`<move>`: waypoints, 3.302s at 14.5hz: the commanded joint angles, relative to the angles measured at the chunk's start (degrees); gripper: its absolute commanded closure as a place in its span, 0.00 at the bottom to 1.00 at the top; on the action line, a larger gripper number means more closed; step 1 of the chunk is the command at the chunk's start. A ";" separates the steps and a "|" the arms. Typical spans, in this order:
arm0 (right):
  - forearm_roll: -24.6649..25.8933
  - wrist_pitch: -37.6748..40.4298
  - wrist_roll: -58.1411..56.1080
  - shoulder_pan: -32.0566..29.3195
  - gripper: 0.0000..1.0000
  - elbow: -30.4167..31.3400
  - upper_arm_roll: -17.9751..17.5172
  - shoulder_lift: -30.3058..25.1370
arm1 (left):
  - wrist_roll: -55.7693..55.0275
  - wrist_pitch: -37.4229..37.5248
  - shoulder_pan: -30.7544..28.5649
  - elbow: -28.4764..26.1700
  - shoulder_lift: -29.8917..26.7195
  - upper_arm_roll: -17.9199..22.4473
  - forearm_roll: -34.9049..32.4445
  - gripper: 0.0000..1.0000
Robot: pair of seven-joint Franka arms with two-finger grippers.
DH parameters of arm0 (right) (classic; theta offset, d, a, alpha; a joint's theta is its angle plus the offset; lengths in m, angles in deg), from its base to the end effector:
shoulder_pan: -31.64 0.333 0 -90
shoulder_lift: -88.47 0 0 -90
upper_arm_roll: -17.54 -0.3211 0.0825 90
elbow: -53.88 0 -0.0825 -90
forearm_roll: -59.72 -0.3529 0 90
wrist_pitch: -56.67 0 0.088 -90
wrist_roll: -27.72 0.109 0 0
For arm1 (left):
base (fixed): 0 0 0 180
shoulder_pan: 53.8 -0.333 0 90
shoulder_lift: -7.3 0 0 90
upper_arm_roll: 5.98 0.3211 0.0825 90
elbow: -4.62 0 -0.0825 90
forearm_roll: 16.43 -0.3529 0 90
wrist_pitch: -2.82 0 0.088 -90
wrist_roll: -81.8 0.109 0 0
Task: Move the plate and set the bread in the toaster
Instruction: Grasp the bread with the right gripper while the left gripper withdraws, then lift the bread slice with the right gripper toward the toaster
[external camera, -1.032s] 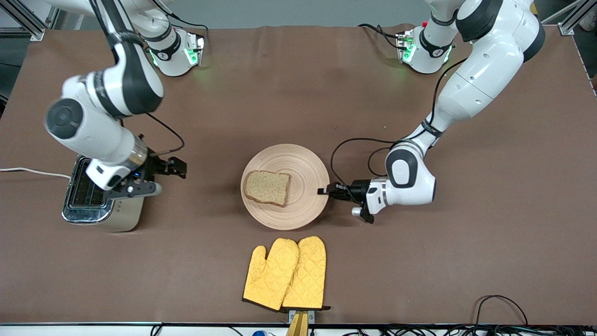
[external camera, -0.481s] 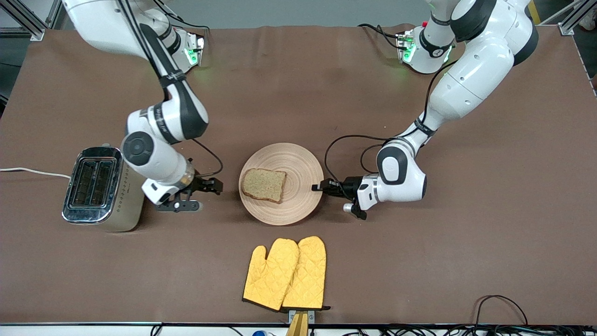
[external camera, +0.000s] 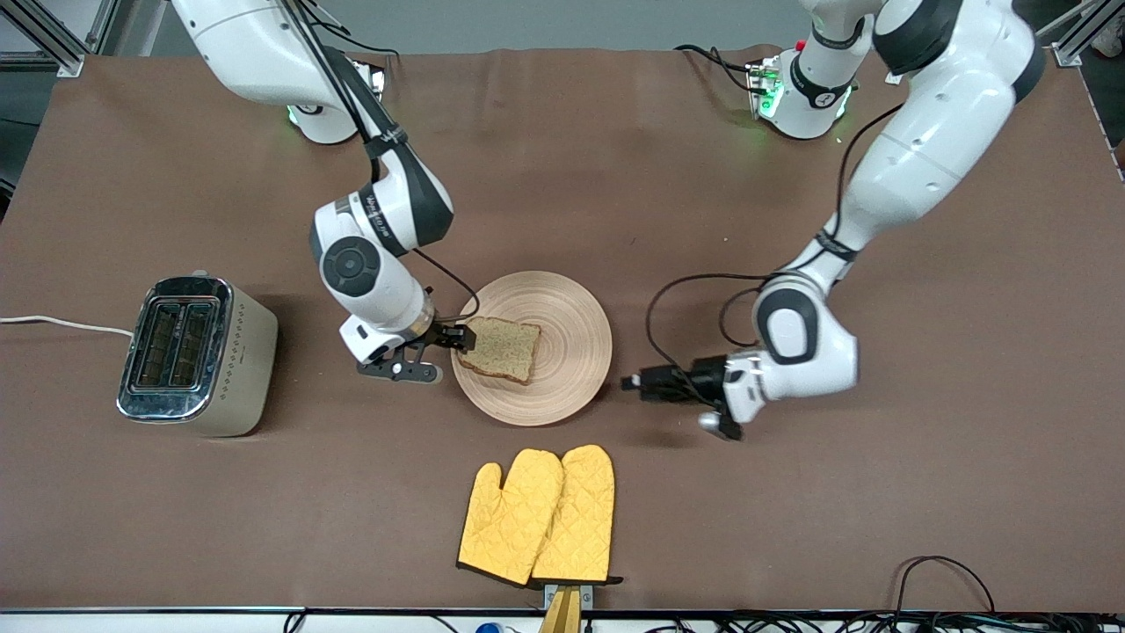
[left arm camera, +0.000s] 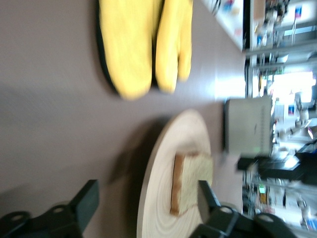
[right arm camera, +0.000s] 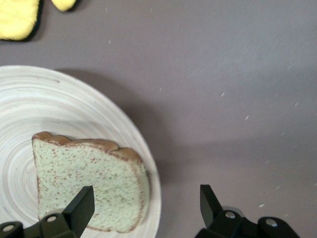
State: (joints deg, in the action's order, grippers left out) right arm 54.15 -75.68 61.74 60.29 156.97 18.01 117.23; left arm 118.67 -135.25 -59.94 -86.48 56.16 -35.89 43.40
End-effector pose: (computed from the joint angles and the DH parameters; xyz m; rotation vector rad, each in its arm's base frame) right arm 0.5574 0.3015 0.2926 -3.0678 0.2554 0.0426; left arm 0.6486 -0.2250 0.2158 2.0897 -0.0382 0.1066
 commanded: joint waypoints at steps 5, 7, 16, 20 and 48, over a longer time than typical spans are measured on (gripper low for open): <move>-0.32 -1.16 4.83 1.77 0.38 -0.35 0.49 3.05 | -27.09 15.60 -13.27 1.97 -16.15 0.29 -32.98 0.00; -0.40 -1.07 4.83 1.77 0.48 -0.35 0.49 3.14 | -28.25 20.89 -16.09 2.42 -19.40 0.29 -34.51 0.00; -0.32 -1.95 5.79 2.47 0.65 -0.61 0.49 4.28 | -41.00 44.37 -20.23 9.89 -35.49 0.12 -53.03 0.00; -0.23 -3.00 7.11 3.17 0.78 -0.70 0.49 4.90 | -40.29 48.85 -19.45 9.20 -42.69 2.47 -57.09 0.00; 44.85 58.68 -12.63 -0.51 1.00 -30.49 6.21 4.46 | -39.41 52.46 -0.28 5.32 -49.74 22.35 -59.39 0.00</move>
State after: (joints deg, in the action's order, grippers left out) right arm 96.42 -19.12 53.62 60.94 126.95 24.25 121.50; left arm 78.92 -82.74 -60.80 -81.34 6.79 -13.45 -15.42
